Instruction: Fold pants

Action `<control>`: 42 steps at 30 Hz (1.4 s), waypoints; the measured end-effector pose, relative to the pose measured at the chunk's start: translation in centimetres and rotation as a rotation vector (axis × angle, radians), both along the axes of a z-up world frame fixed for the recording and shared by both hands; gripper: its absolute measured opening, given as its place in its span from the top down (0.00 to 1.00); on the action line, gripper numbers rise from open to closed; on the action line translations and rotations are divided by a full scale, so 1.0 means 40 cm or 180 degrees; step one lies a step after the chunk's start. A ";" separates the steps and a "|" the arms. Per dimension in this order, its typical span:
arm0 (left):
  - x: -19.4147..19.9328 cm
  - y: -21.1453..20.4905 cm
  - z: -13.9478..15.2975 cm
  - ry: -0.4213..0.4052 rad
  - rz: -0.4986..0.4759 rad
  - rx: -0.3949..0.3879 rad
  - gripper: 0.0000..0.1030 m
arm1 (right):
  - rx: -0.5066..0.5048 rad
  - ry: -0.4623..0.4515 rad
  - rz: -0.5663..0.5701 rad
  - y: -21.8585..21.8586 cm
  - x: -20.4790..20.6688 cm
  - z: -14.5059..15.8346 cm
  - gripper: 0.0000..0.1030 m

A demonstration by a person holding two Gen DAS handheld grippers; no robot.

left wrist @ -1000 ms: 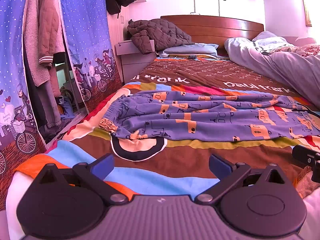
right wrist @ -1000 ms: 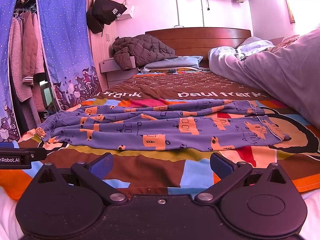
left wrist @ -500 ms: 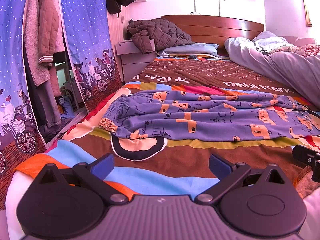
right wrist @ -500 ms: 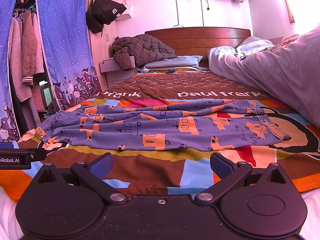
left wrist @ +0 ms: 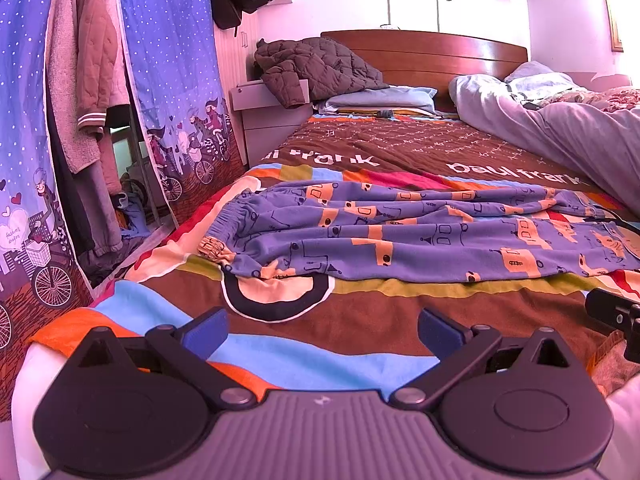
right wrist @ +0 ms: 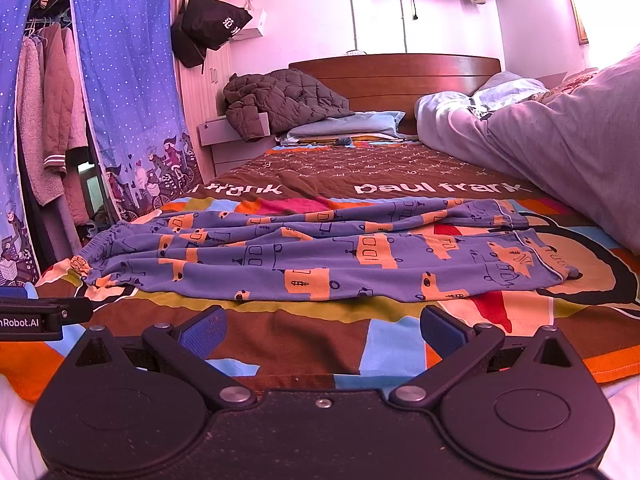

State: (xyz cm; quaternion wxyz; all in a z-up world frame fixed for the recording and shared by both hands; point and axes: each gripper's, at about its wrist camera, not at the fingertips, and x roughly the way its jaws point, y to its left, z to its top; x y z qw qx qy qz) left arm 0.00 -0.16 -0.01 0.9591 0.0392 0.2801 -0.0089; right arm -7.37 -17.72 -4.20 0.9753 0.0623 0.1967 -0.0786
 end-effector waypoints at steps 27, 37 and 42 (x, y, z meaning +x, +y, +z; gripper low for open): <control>0.000 0.000 0.000 0.0001 0.0000 0.0002 0.00 | 0.0007 0.0005 -0.0007 0.000 0.000 -0.001 0.01; 0.000 0.000 -0.001 -0.0001 -0.0002 0.0004 0.00 | 0.0010 0.0003 -0.0011 0.000 0.000 -0.001 0.01; 0.000 -0.001 -0.001 0.0000 -0.0001 0.0004 0.00 | 0.0012 0.0002 -0.0013 0.000 0.000 -0.002 0.01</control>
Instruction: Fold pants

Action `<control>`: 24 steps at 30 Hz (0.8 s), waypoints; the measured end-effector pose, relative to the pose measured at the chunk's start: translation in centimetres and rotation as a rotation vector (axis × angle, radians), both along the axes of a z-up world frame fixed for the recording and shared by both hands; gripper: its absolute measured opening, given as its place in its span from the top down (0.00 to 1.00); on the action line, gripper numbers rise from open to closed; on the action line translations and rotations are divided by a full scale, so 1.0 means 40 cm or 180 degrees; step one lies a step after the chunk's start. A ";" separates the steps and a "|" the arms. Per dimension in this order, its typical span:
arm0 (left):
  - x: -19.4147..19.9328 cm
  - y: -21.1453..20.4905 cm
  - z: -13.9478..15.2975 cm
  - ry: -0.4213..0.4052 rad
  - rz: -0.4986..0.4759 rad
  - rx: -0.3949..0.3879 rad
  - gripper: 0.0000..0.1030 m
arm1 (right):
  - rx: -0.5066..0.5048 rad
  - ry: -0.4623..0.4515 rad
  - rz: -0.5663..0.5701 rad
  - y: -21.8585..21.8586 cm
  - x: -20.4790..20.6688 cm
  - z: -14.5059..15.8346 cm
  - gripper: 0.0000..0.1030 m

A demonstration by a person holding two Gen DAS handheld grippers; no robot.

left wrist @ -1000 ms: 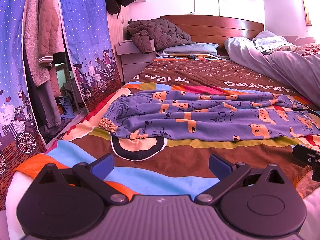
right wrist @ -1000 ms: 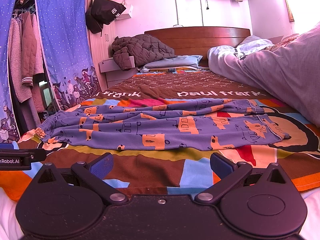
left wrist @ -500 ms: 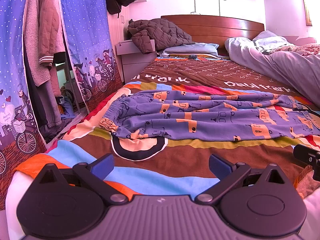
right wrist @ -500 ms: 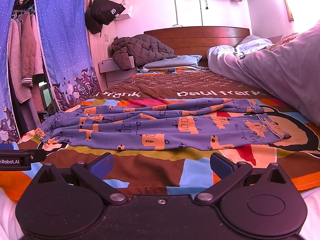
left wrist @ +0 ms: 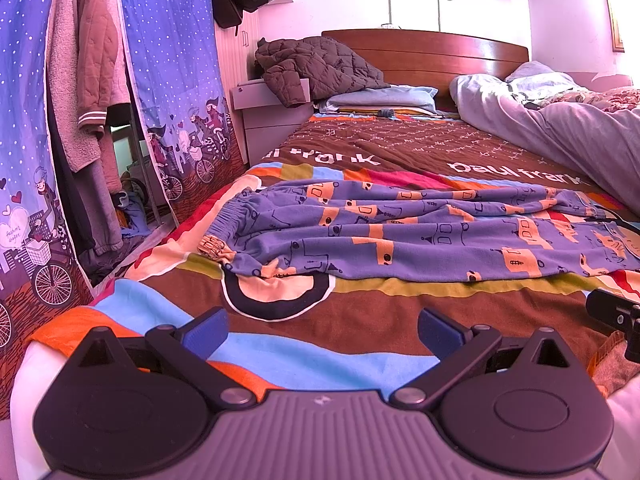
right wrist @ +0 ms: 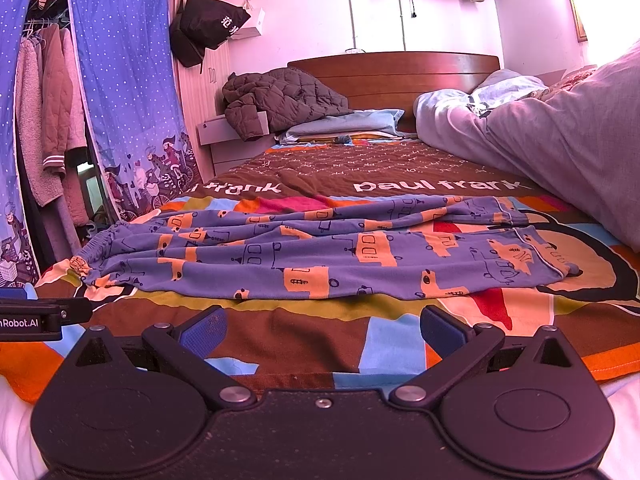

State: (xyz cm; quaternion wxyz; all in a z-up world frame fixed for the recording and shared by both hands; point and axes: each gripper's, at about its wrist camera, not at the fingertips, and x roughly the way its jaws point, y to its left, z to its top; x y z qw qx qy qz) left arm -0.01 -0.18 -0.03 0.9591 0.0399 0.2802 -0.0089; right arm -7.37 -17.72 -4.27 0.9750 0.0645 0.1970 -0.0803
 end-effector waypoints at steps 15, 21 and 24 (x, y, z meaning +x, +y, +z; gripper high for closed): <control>0.070 0.003 0.013 0.0149 -0.0174 -0.0066 0.00 | 0.0171 0.0299 0.0059 -0.048 0.030 0.041 0.01; 0.218 0.025 0.054 0.0235 -0.0298 -0.0009 0.00 | 0.0247 0.0502 0.0241 -0.131 0.094 0.079 0.01; 0.314 0.041 0.077 0.0271 -0.0289 -0.0013 0.00 | 0.0130 0.0587 0.0371 -0.176 0.163 0.098 0.01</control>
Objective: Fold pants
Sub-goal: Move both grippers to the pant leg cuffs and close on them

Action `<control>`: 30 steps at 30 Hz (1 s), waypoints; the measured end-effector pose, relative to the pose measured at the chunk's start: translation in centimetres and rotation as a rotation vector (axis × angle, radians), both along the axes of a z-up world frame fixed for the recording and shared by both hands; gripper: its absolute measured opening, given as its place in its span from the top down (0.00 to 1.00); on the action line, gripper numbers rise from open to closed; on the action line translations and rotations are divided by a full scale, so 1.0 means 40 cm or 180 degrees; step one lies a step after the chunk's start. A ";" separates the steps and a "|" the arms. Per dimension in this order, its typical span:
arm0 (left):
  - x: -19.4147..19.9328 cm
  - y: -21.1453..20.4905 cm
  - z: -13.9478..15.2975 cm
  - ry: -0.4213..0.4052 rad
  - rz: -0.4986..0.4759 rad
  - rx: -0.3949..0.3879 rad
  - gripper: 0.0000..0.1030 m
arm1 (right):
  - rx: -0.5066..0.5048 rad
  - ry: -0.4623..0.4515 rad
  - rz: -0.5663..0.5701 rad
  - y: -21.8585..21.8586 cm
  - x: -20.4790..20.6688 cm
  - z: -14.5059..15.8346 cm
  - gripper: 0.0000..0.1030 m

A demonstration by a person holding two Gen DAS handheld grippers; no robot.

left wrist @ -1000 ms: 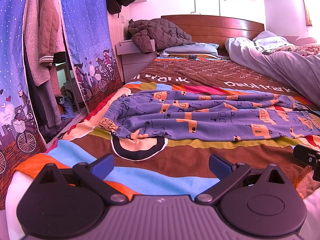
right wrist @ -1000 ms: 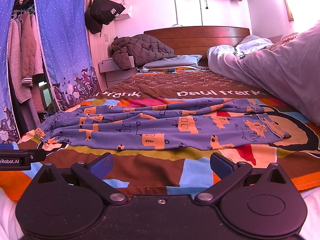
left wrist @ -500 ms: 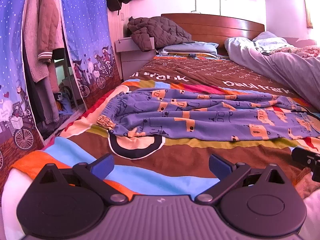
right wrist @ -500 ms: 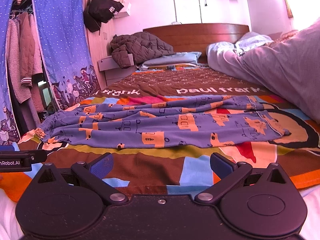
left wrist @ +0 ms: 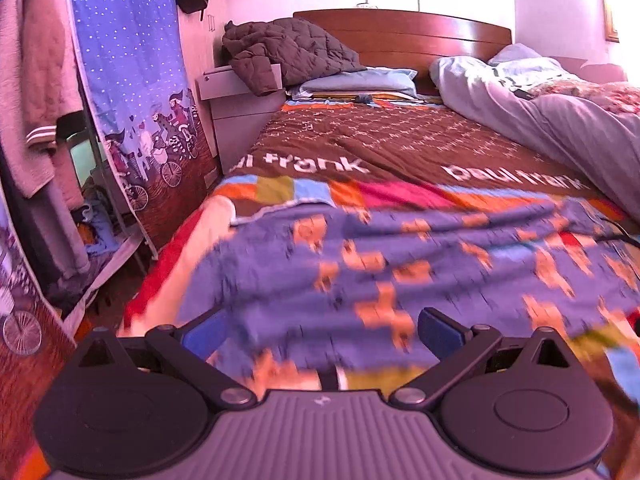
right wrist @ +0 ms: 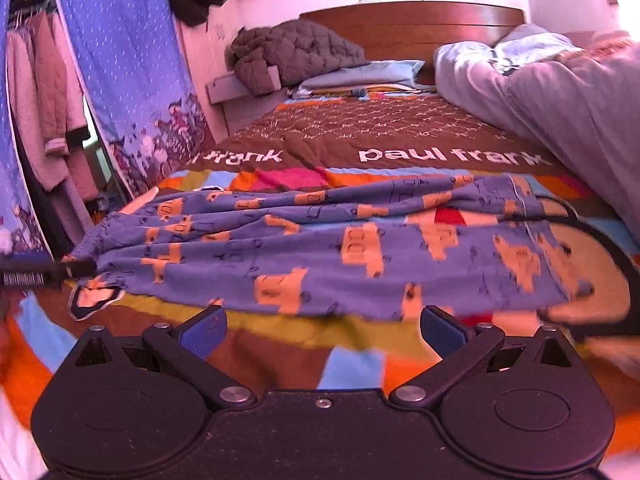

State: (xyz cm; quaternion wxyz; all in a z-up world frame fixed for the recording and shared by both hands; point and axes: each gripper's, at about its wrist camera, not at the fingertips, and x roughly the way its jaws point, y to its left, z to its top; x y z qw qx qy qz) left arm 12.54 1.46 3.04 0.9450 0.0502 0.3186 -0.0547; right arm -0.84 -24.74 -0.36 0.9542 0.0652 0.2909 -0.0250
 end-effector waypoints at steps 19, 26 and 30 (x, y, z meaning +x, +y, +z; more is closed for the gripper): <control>0.702 -0.010 -0.063 0.0655 -0.0978 0.0495 0.00 | -0.0227 0.1144 0.1601 -0.081 0.889 -0.006 0.21; 0.731 -0.008 -0.122 0.0860 -0.1440 0.0803 0.19 | -0.0627 0.1437 0.2078 -0.038 0.955 -0.072 0.55; 0.740 -0.024 -0.153 0.1073 -0.1605 0.0989 0.55 | -0.0653 0.1473 0.2264 -0.042 0.956 -0.083 0.58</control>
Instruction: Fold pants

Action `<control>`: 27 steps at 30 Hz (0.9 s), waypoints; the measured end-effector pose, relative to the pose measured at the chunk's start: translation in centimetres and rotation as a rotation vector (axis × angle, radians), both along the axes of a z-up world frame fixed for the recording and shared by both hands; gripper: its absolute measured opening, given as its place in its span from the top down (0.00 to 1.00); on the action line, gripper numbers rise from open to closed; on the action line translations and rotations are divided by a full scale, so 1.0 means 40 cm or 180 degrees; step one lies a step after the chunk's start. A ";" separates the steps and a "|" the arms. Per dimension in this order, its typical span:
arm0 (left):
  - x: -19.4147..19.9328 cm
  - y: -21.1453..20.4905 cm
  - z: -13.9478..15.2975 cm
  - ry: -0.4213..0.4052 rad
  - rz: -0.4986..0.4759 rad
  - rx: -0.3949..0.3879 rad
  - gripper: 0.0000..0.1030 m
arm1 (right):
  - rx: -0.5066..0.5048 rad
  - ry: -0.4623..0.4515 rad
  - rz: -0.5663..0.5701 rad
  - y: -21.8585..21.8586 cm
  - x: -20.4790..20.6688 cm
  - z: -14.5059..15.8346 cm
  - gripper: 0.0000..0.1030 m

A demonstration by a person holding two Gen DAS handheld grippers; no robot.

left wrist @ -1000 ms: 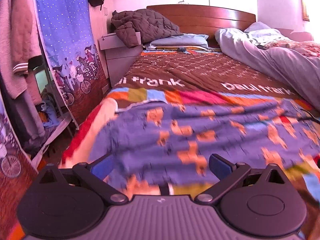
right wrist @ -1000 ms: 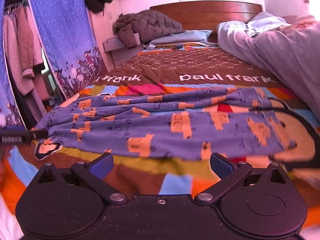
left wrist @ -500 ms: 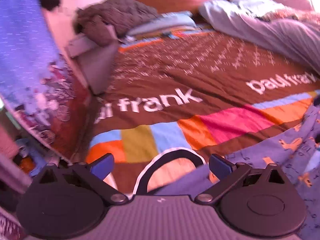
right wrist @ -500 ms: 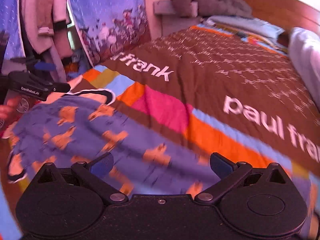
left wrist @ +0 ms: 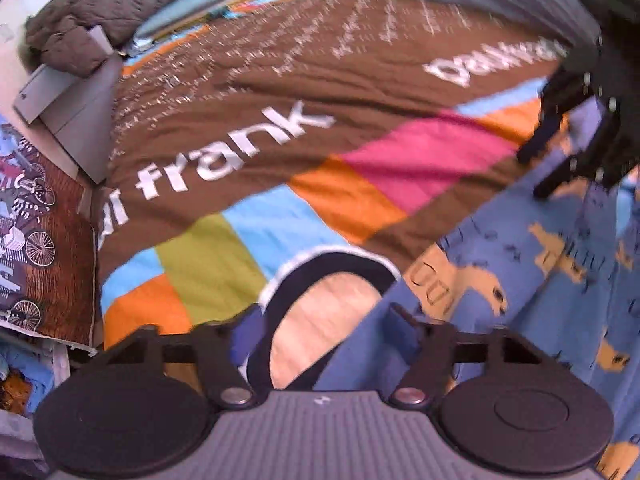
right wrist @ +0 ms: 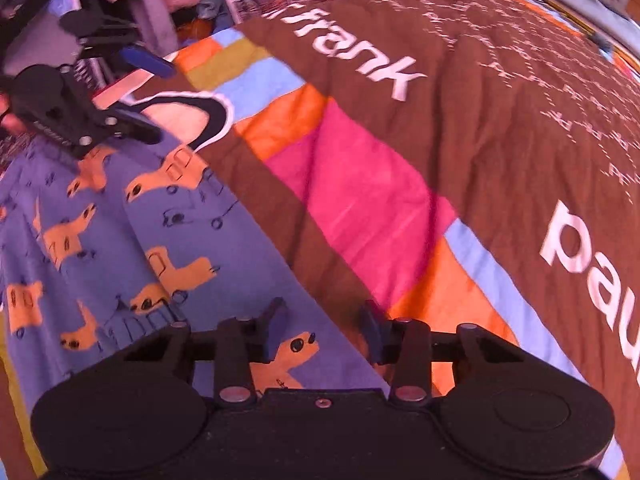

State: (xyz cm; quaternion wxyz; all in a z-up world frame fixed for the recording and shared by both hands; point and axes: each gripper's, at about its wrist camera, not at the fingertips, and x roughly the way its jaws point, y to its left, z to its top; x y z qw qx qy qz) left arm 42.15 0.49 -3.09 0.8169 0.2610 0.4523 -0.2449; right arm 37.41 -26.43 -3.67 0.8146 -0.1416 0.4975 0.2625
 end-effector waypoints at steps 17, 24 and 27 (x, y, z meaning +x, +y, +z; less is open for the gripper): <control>0.019 0.062 0.090 -0.0209 0.0356 -0.0291 0.79 | -0.0632 -0.0775 0.0065 0.091 0.062 0.104 1.00; -0.010 0.073 0.038 0.0082 -0.0034 -0.0275 0.41 | -0.0640 -0.0662 0.0120 0.074 0.051 0.062 1.00; -0.003 0.048 -0.009 0.0133 0.0008 0.0062 0.54 | -0.0614 -0.0648 0.0099 0.072 0.041 0.049 1.00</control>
